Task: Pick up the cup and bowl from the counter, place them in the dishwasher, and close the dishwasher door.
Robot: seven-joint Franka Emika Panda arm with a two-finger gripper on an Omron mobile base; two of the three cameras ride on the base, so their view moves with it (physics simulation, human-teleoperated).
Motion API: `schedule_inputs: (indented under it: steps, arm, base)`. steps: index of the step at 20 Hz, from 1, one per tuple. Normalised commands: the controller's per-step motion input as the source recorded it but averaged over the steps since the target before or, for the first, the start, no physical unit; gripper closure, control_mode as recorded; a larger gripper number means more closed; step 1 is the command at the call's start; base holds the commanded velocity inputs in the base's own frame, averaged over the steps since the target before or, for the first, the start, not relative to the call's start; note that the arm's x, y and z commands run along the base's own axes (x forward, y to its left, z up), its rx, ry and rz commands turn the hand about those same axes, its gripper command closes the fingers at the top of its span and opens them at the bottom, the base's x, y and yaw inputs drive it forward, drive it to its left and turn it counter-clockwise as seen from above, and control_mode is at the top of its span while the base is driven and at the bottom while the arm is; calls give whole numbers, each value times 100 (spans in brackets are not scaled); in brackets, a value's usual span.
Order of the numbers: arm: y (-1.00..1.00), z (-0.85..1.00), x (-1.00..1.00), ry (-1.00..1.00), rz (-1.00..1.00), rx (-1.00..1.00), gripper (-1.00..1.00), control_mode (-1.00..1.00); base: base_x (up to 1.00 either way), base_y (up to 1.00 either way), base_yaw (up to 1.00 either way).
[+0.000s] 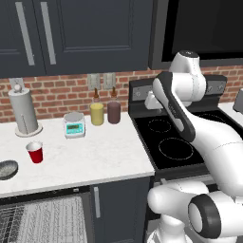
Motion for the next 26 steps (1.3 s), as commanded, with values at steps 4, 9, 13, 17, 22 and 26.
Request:
schedule_inputs:
  steps: [4, 9, 13, 17, 22, 26]
  arm:
    - [0, 0, 0, 0, 0, 0, -100, 100]
    - [0, 0, 0, 0, 0, 0, -100, 100]
    - [0, 0, 0, 0, 0, 0, -100, 100]
    - [0, 0, 0, 0, 0, 0, -100, 100]
    - [0, 0, 0, 0, 0, 0, -100, 100]
    - [0, 0, 0, 0, 0, 0, -100, 100]
  base:
    - [0, 0, 0]
    - [-2, 0, 0]
    - [-11, 0, 0]
    - [-25, 0, 0]
    - [-36, 0, 0]
    - [-54, 4, 0]
